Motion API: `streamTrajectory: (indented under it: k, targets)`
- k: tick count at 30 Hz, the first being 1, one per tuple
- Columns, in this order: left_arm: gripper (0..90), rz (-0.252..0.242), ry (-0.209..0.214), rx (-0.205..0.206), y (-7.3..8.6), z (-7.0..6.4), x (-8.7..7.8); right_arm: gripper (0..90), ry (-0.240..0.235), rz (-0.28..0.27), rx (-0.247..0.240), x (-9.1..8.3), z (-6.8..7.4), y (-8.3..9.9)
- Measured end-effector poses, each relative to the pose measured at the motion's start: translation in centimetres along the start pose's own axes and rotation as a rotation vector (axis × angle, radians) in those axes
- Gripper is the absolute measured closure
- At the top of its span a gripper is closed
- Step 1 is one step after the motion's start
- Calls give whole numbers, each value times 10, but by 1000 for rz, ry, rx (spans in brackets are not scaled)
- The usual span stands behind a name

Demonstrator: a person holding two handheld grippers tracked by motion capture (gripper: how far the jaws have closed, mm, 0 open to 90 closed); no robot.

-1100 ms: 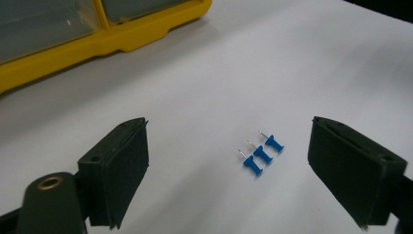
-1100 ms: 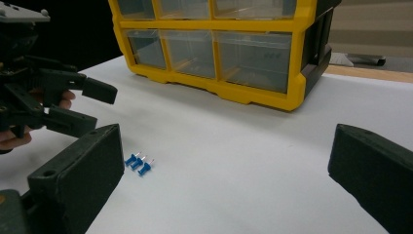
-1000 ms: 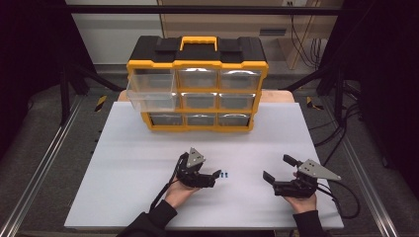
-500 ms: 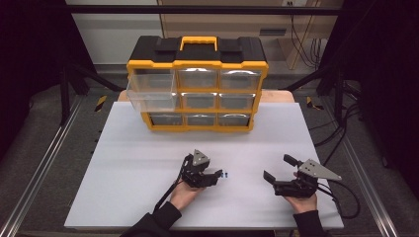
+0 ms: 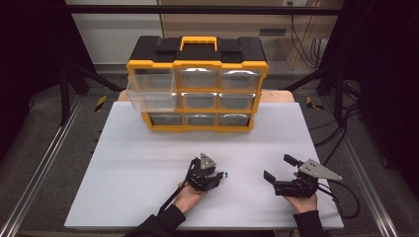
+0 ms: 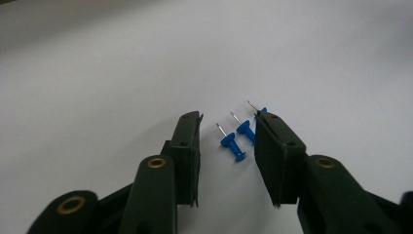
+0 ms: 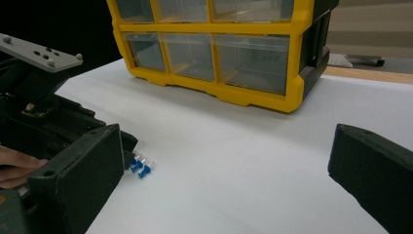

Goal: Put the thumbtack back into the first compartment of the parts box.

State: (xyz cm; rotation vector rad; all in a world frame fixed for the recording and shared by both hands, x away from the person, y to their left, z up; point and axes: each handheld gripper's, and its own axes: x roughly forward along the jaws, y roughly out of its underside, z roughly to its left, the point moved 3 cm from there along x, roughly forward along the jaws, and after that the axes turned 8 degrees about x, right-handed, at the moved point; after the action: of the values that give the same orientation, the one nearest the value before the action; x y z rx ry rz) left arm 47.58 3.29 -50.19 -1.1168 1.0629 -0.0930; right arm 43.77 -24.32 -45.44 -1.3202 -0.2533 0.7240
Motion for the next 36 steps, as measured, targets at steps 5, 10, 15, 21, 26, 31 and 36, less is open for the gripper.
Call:
streamTrajectory:
  k: [5,10,15,21,26,31,36]
  targets:
    - [679,0,-3,-2,0,0,0,5,0,6,-3,0,0,0]
    - [694,12,-3,6,0,-1,1,5,0,9,6,-1,0,0]
    - [728,16,-30,32,1,-2,1,5,-6,2,21,0,1,0]
    - [775,26,-33,39,2,-2,0,5,-2,-1,9,-1,0,-1]
    - [825,24,-50,45,3,-1,0,5,-2,0,6,0,0,-1]
    - [844,15,-50,43,3,-2,1,5,-7,-1,13,0,1,-1]
    - [849,17,-36,39,3,-1,0,5,-5,3,10,1,0,0]
